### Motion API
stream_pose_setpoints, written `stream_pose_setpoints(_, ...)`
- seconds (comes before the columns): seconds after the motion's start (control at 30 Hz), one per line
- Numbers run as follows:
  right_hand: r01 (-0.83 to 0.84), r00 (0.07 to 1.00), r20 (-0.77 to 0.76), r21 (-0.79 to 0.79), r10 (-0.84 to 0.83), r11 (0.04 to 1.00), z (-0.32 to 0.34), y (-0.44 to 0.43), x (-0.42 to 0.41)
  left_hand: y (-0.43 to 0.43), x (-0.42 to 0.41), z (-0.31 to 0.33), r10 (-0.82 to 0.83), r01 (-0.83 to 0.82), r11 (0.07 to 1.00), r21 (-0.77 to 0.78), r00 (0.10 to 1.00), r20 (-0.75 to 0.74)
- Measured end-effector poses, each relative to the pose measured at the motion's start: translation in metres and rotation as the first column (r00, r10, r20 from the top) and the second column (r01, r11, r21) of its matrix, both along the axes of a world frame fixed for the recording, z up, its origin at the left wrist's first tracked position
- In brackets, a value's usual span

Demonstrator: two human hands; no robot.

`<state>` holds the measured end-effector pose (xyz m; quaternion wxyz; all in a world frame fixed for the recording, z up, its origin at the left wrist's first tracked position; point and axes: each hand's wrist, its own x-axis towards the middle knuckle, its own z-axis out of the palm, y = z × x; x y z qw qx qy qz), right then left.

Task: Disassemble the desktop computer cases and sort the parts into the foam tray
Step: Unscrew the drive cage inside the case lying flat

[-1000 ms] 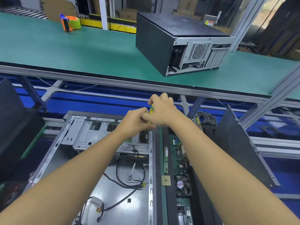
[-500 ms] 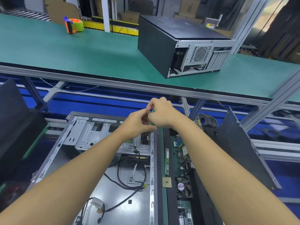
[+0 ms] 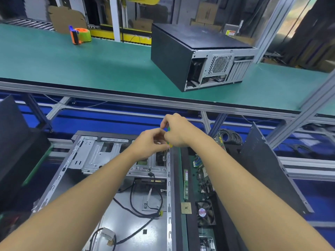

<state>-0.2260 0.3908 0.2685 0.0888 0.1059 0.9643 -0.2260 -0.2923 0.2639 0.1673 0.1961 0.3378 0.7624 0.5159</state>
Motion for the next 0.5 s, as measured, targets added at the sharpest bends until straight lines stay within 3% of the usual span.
stream_pose_setpoints(0.07, 0.057, 0.997, -0.053, -0.023, -0.058, 0.998, -0.005, -0.002, 0.003, 0.003, 0.001, -0.002, -0.002, 0.0, 0.999, -0.049, 0.999, -0.042)
stream_pose_setpoints(0.17, 0.182, 0.98, -0.115, 0.164, -0.164, 0.97, -0.008, -0.005, 0.005, 0.008, 0.004, -0.003, 0.037, -0.047, 0.995, -0.093, 0.993, -0.109)
stream_pose_setpoints(0.23, 0.174, 0.979, -0.144, 0.206, -0.146, 0.963, -0.01, -0.007, 0.006, 0.012, 0.007, -0.001, 0.051, -0.06, 0.994, -0.089, 0.993, -0.107)
stream_pose_setpoints(0.4, -0.021, 0.988, -0.147, 0.108, 0.037, 0.994, -0.007, -0.007, 0.006, 0.002, 0.004, 0.003, -0.086, 0.05, 0.99, 0.136, 0.956, 0.28)
stream_pose_setpoints(0.5, -0.077, 0.994, -0.072, 0.074, 0.083, 0.994, -0.004, -0.001, 0.005, -0.005, -0.002, 0.005, -0.091, 0.064, 0.99, 0.124, 0.969, 0.229)
